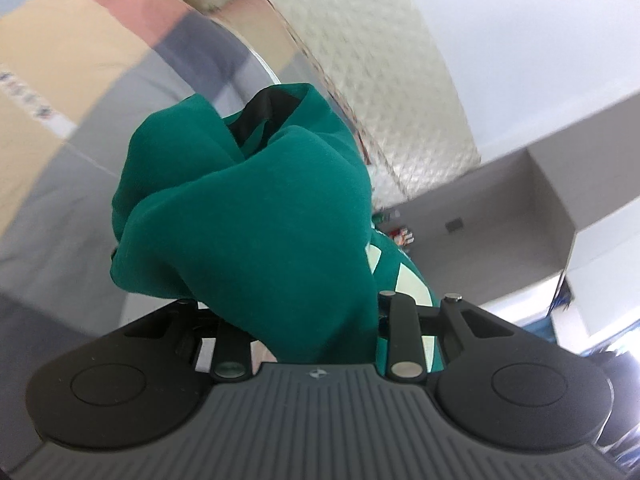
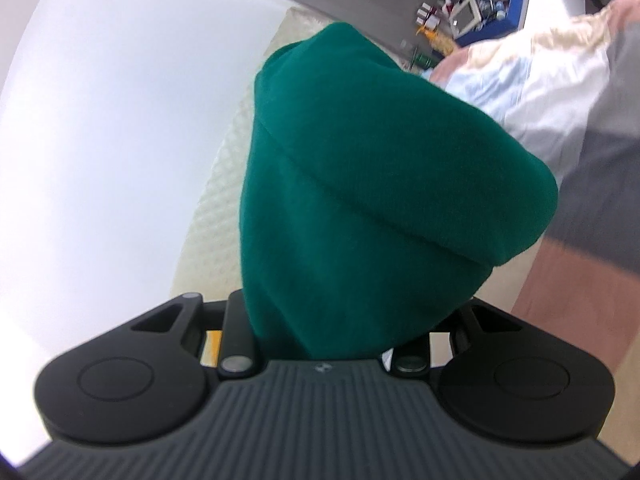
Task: Fold large clothes
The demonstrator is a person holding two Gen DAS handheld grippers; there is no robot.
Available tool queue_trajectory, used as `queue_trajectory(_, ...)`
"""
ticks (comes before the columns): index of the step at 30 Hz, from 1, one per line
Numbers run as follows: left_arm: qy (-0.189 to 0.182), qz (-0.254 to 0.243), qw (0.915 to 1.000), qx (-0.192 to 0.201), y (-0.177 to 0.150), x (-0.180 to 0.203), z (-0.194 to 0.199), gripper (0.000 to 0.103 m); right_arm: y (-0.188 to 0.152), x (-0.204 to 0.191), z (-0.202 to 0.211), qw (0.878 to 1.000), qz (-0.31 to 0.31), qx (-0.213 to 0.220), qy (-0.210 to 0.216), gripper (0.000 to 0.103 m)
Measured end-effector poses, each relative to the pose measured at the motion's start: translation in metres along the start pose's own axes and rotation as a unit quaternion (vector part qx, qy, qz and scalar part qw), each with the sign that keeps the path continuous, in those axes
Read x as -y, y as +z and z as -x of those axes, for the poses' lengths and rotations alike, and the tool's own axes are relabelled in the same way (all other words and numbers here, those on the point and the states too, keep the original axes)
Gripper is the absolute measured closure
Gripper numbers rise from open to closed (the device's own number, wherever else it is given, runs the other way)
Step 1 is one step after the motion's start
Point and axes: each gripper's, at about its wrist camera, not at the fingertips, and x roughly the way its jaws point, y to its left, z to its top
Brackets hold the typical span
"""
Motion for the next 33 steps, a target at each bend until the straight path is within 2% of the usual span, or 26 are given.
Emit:
queue_trajectory(3,0.003,-0.009,0.9999,-0.010,-0.002,-0.002,-0.044,0.068,0.014,0.029,-0.024,1.000,-0.014,0.013,-0.006,0.063)
queue_trajectory(7,0.016,-0.034,0.9991,-0.022,-0.007,-0.017,-0.093,0.068,0.014,0.079,-0.056,0.999,-0.036,0.016,-0.021,0.063)
queue_trajectory(10,0.011,-0.076,0.9967,-0.026,-0.019,-0.038,-0.118,0.068,0.006,0.108,-0.056,0.998,-0.051,0.013,-0.029,0.063)
queue_trajectory(14,0.014,-0.070,0.9961,-0.052,-0.033,-0.076,-0.137,0.068,-0.013,0.144,-0.048,0.997,-0.066,0.000,-0.051,0.063)
queue_trajectory(16,0.020,-0.076,0.9951,-0.061,-0.046,-0.086,-0.140,0.068,-0.022,0.158,-0.043,0.995,-0.074,-0.009,-0.066,0.063)
queue_trajectory(19,0.005,-0.081,0.9955,-0.049,-0.061,-0.101,-0.131,0.066,-0.034,0.169,-0.033,0.995,-0.079,-0.016,-0.067,0.063)
queue_trajectory(24,-0.005,-0.042,0.9978,-0.051,-0.072,-0.133,-0.127,0.062,-0.026,0.188,-0.054,0.994,-0.078,-0.025,-0.077,0.058)
queue_trajectory(29,-0.002,-0.060,0.9969,-0.052,-0.079,-0.142,-0.121,0.054,-0.027,0.197,-0.051,0.993,-0.088,-0.020,-0.076,0.053)
queue_trajectory(33,0.008,-0.074,0.9959,-0.051,-0.080,-0.139,-0.118,0.053,-0.025,0.195,-0.053,0.992,-0.091,-0.017,-0.084,0.049)
